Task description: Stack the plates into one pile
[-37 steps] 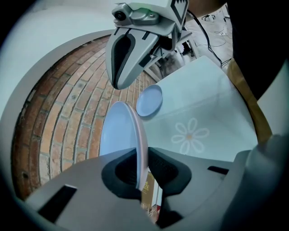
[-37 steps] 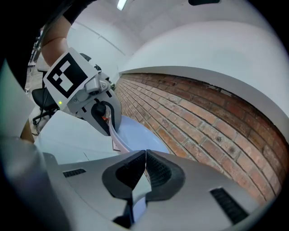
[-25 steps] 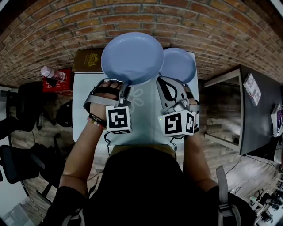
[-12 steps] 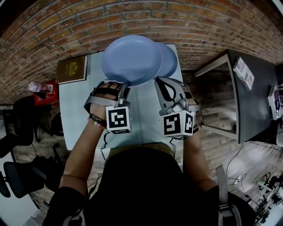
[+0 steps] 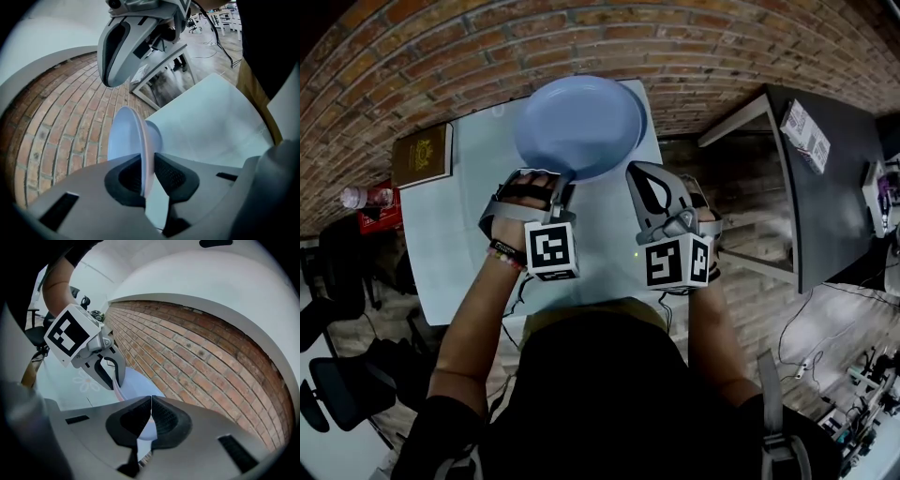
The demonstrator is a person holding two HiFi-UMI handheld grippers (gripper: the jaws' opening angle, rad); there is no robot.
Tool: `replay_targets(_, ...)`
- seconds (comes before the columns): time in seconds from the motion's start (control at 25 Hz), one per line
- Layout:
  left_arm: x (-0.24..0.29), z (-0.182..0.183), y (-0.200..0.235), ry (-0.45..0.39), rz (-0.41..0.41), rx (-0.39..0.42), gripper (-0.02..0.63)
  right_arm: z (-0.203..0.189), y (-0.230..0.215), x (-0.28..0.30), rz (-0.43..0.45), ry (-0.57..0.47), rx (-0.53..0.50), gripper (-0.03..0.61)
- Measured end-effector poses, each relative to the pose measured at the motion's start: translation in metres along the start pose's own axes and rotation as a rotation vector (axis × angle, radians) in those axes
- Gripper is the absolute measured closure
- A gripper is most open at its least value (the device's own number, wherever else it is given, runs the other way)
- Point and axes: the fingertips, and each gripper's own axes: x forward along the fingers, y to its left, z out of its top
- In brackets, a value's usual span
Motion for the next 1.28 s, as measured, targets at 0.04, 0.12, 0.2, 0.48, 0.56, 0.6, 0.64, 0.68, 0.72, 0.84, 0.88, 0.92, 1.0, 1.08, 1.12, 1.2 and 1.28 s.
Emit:
replay_targets(0.04, 0.004, 0.002, -0.003, 0.008, -0.013, 0.011, 0.543, -0.005, -0.001, -0.001, 0.001, 0.004, 0.002, 0.543)
replay_targets(0.12, 0.012, 0.007, -0.006, 0.017, -0.032, 0.026, 0.543, -0.015, -0.004, -0.002, 0.004, 0.014, 0.006, 0.543)
replay_targets(0.2, 0.019, 0.012, -0.009, 0.016, -0.043, 0.025, 0.543, -0.024, -0.008, -0.002, 0.006, 0.022, 0.009, 0.543)
replay_targets(0.48, 0.048, 0.019, -0.019, 0.018, -0.095, 0.028, 0.541, -0.048, -0.01, 0.004, 0.031, 0.045, 0.007, 0.543)
replay_targets(0.56, 0.054, 0.019, -0.022, 0.021, -0.11, 0.026, 0.538, -0.052, -0.011, 0.006, 0.037, 0.047, 0.011, 0.543)
replay_targets(0.6, 0.057, 0.019, -0.023, 0.023, -0.118, 0.023, 0.538, -0.054, -0.012, 0.007, 0.04, 0.048, 0.013, 0.543)
replay_targets(0.64, 0.06, 0.019, -0.024, 0.024, -0.125, 0.02, 0.538, -0.055, -0.012, 0.008, 0.043, 0.047, 0.015, 0.543)
replay_targets(0.68, 0.063, 0.019, -0.026, 0.026, -0.132, 0.018, 0.538, -0.057, -0.012, 0.01, 0.046, 0.047, 0.017, 0.543)
replay_targets(0.72, 0.066, 0.018, -0.028, 0.028, -0.138, 0.018, 0.538, -0.058, -0.012, 0.011, 0.049, 0.048, 0.017, 0.543)
replay_targets(0.84, 0.073, 0.016, -0.034, 0.038, -0.157, 0.019, 0.535, -0.063, -0.012, 0.015, 0.055, 0.054, 0.018, 0.543)
replay_targets(0.88, 0.075, 0.015, -0.035, 0.039, -0.164, 0.017, 0.534, -0.065, -0.012, 0.017, 0.055, 0.055, 0.02, 0.543)
replay_targets(0.92, 0.076, 0.014, -0.037, 0.04, -0.172, 0.016, 0.532, -0.066, -0.013, 0.018, 0.055, 0.056, 0.021, 0.543)
replay_targets(1.0, 0.079, 0.012, -0.04, 0.039, -0.183, 0.018, 0.531, -0.068, -0.013, 0.02, 0.056, 0.061, 0.024, 0.543)
replay_targets(1.08, 0.084, 0.012, -0.043, 0.033, -0.175, 0.023, 0.529, -0.071, -0.012, 0.021, 0.058, 0.068, 0.028, 0.543)
replay_targets(1.12, 0.088, 0.013, -0.044, 0.025, -0.163, 0.022, 0.529, -0.073, -0.012, 0.021, 0.058, 0.072, 0.03, 0.543)
replay_targets(1.2, 0.094, 0.016, -0.044, 0.013, -0.145, 0.021, 0.529, -0.077, -0.012, 0.021, 0.059, 0.078, 0.035, 0.543)
replay_targets(1.28, 0.097, 0.017, -0.044, 0.007, -0.136, 0.023, 0.529, -0.079, -0.011, 0.022, 0.06, 0.082, 0.037, 0.543)
